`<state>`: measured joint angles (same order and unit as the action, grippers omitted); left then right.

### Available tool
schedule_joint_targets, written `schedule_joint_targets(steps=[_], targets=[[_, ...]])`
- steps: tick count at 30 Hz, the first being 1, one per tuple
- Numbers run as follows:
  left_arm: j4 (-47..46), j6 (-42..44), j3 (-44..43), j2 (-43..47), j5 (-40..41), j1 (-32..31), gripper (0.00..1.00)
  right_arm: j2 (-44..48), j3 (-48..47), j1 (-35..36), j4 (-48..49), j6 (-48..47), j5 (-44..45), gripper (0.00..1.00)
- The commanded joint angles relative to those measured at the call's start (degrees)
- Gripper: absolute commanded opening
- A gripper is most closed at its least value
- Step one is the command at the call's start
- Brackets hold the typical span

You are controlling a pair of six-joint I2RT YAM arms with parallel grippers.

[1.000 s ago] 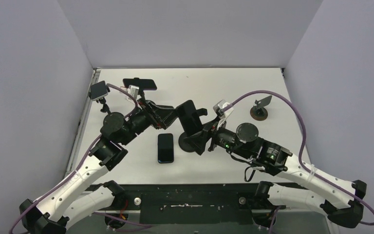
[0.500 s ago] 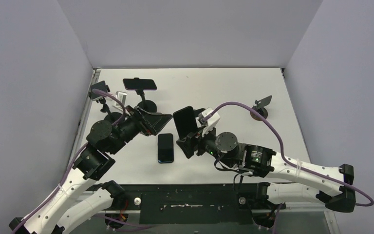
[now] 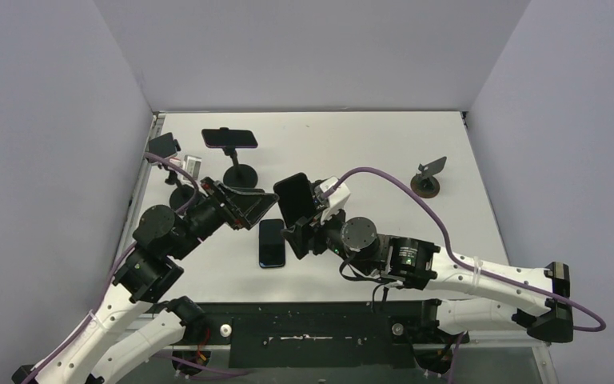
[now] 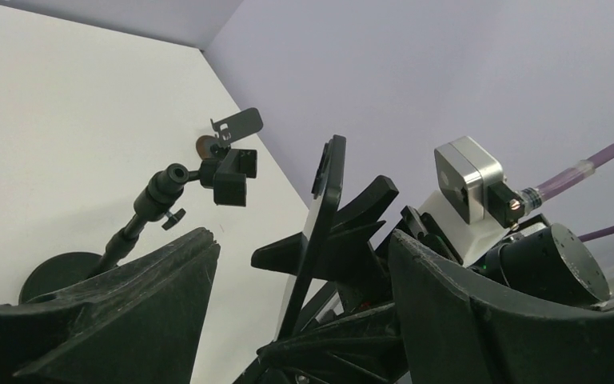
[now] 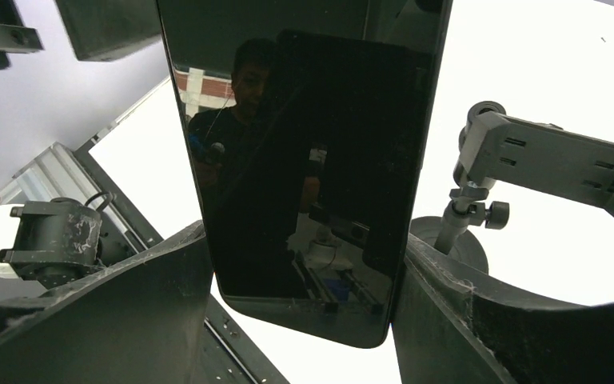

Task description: Remove the phone from the phone stand

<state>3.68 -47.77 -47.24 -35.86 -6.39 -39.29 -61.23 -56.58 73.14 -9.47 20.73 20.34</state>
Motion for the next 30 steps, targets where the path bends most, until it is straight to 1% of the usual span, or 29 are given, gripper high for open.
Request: schedule_joint_targets(steps=[1,7,8,13,16,25,27,30], targets=[[-4.28,-0.15,0.25,-2.03,-3.9,-0.17,0.72,-0.3,-3.96,0.77,6.22,-0.52,0.98,0.0],[-6.59,0.36,0.56,-3.76,-7.38,-0.17,0.54,-1.05,-4.63,1.0,6.21,-0.26,0.49,0.0],[-6.73,0.57,0.57,-3.93,-7.87,-0.16,0.5,-1.08,-4.62,1.06,6.21,-0.21,0.49,0.0],[-5.65,3.08,0.51,-4.39,-8.81,-0.19,0.36,-1.21,-4.77,1.1,6.05,-0.16,0.53,0.0],[-5.36,4.01,0.81,-4.5,-8.89,-0.22,0.33,-1.47,-4.9,1.06,5.96,-0.08,0.17,0.0],[-5.57,8.47,1.06,-4.96,-10.44,-0.26,0.28,-2.13,-5.26,1.08,5.72,0.38,-1.1,0.0],[-5.86,9.4,1.28,-5.01,-10.74,-0.26,0.26,-2.19,-5.26,1.12,5.69,0.53,-1.26,0.0],[-5.54,10.32,1.33,-5.09,-10.66,-0.26,0.19,-2.14,-5.08,1.13,5.65,0.63,-1.35,0.0]])
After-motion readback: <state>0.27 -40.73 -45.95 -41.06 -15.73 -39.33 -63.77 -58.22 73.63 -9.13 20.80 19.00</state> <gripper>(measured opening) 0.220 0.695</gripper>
